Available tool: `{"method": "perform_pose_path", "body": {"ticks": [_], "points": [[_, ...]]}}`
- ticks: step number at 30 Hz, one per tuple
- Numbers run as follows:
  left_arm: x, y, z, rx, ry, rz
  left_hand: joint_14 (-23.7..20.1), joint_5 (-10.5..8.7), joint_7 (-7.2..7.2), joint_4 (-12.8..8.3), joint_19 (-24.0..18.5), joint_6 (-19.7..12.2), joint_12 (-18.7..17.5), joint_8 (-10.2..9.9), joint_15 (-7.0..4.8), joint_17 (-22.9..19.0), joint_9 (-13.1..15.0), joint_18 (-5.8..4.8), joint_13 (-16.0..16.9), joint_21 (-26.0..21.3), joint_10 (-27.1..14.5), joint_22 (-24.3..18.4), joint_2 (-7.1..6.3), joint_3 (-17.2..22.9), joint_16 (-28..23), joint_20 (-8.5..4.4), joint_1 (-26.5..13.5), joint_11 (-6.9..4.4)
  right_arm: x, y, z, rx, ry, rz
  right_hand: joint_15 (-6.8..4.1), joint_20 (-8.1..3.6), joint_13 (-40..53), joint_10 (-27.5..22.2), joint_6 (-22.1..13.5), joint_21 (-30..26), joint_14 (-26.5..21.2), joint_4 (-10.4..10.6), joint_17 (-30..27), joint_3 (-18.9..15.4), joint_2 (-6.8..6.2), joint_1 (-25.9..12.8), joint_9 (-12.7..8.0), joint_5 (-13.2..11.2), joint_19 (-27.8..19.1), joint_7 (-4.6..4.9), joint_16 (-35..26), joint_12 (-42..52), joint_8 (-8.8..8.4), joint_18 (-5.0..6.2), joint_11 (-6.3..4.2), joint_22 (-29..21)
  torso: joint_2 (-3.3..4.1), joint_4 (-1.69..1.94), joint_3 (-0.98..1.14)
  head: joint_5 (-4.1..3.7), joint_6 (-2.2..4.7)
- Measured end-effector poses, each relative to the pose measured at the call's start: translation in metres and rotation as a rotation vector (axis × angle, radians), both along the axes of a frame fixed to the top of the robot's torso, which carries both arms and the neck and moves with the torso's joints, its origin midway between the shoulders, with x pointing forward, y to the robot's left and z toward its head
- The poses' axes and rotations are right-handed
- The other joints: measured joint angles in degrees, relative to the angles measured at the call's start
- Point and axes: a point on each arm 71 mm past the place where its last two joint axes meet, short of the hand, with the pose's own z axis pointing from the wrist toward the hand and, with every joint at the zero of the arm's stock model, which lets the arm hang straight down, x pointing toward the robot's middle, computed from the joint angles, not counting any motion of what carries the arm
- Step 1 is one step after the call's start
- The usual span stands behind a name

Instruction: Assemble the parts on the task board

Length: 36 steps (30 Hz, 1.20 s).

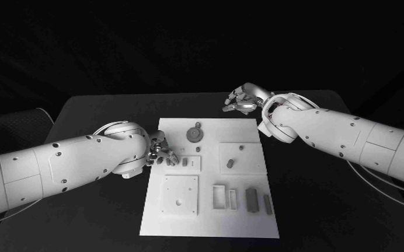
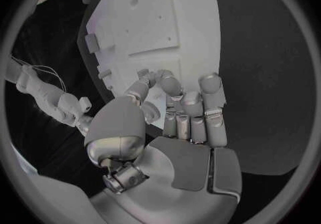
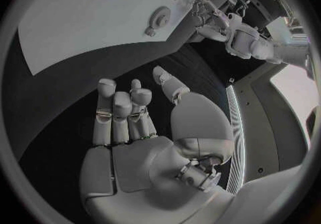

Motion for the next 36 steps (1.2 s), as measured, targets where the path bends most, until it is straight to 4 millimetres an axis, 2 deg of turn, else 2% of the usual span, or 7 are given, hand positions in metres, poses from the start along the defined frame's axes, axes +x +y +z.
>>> {"method": "perform_pose_path", "body": {"ticks": [7, 8, 9, 10, 12, 33, 36], "points": [[0.0003, 0.0000, 0.0001, -0.006, -0.001, 0.003, 0.00, -0.77, -0.02, 0.57, 0.00, -0.02, 0.22, -0.22, 0.01, 0.00, -0.08, 0.01, 0.00, 0.00, 0.00, 0.05, -0.96, -0.57, 0.00, 0.00, -1.56, 0.00, 0.0000, -0.0001, 0.0000, 0.000, 0.000, 0.000, 0.04, 0.00, 0.00, 0.00, 0.00, 0.00, -0.04, 0.00, 0.00, 0.00, 0.00, 0.00, 0.00, 0.00, 0.00, 0.00, 0.00, 0.00, 0.00, 0.00, 0.00, 0.00, 0.00, 0.00, 0.03, -0.05, 0.00], [0.0003, 0.0001, 0.0001, -0.007, -0.001, 0.004, 0.00, -1.50, -0.02, 0.66, 0.00, -0.02, 0.22, -0.22, 0.01, 0.00, -0.08, 0.01, 0.00, 0.00, 0.00, 0.05, -1.15, -0.66, 0.00, 0.01, -1.75, 0.00, 0.0000, -0.0001, 0.0000, 0.000, 0.000, 0.000, 0.04, 0.00, 0.00, 0.00, 0.00, 0.00, -0.04, 0.00, 0.00, 0.00, 0.00, 0.00, 0.00, 0.00, 0.00, 0.00, 0.00, 0.00, 0.00, 0.00, 0.00, 0.00, 0.00, 0.00, 0.03, -0.05, 0.00], [0.0004, 0.0001, 0.0001, -0.008, -0.001, 0.004, 0.00, -3.33, -0.03, 0.72, 0.01, -0.03, 0.22, -0.22, 0.01, -0.01, -0.08, 0.01, 0.00, 0.00, 0.00, 0.05, -1.15, -0.72, 0.00, 0.01, -1.74, 0.00, 0.0000, -0.0001, 0.0000, 0.000, 0.000, 0.000, 0.04, 0.00, 0.00, 0.00, 0.00, 0.00, -0.04, 0.00, 0.00, 0.00, 0.00, 0.00, -0.01, 0.00, 0.00, 0.00, 0.00, 0.00, 0.00, -0.01, 0.00, 0.00, -0.01, 0.00, 0.03, -0.05, 0.00], [0.0004, 0.0002, 0.0001, -0.008, 0.000, 0.004, 0.01, -4.33, -0.03, 0.72, 0.01, -0.03, 0.22, -0.22, 0.02, -0.01, -0.08, 0.01, 0.00, 0.00, 0.00, 0.05, -1.15, -0.72, 0.00, 0.01, -1.74, 0.00, 0.0000, -0.0002, 0.0000, 0.000, 0.000, 0.000, 0.04, 0.00, 0.00, 0.00, 0.00, 0.00, -0.04, 0.00, 0.00, 0.00, 0.00, 0.00, -0.01, 0.00, 0.00, 0.00, 0.00, 0.00, 0.00, 0.00, 0.00, 0.00, 0.00, 0.00, 0.03, -0.05, 0.00], [0.0006, 0.0005, 0.0000, -0.009, 0.001, 0.006, 0.02, -5.06, -0.03, 0.72, 0.01, -0.03, 0.22, -0.22, 0.03, -0.01, -0.09, 0.02, 0.00, 0.00, 0.00, 0.04, -1.15, -0.72, 0.00, 0.01, -1.74, 0.00, 0.0000, -0.0004, 0.0000, 0.000, 0.000, -0.001, 0.04, 0.00, 0.00, 0.00, 0.00, 0.00, -0.04, 0.00, 0.00, 0.00, 0.00, 0.00, -0.01, 0.00, 0.00, 0.00, 0.00, 0.00, 0.00, 0.00, 0.00, 0.00, -0.01, 0.00, 0.03, -0.05, -0.02], [0.0014, 0.0035, 0.0000, -0.011, -0.001, 0.016, -0.17, -5.55, -0.17, 0.95, -0.13, -0.17, 0.22, -0.22, 0.03, 0.03, -0.15, 0.02, -0.05, 0.00, 0.00, 0.03, -1.67, -0.48, -0.01, -0.12, -2.26, 0.00, 0.0001, -0.0008, -0.0001, 0.000, 0.000, -0.002, 0.09, 0.00, 0.00, 0.01, 0.00, 0.00, -0.09, 0.00, 0.00, 0.00, 0.00, 0.00, 0.04, 0.00, 0.00, 0.00, 0.00, 0.00, 0.00, 0.00, -0.01, 0.00, -0.01, 0.01, -0.02, -0.09, 0.02], [0.0019, 0.0078, 0.0003, -0.017, -0.005, 0.029, -0.19, -5.56, 0.19, 1.07, -0.13, -0.66, 0.22, -0.87, 0.03, 0.03, -0.45, 0.02, -0.13, 0.00, -0.13, 0.02, -1.67, -0.36, 0.00, -0.11, -2.26, 0.13, 0.0001, -0.0011, -0.0003, -0.001, 0.000, -0.002, 0.09, 0.00, 0.00, 0.02, 0.00, 0.00, -0.10, 0.00, 0.00, 0.00, 0.00, 0.00, 0.04, 0.00, 0.00, 0.00, 0.00, 0.00, 0.00, 0.00, -0.02, 0.00, -0.01, 0.00, -0.03, -0.09, 0.07]]}}
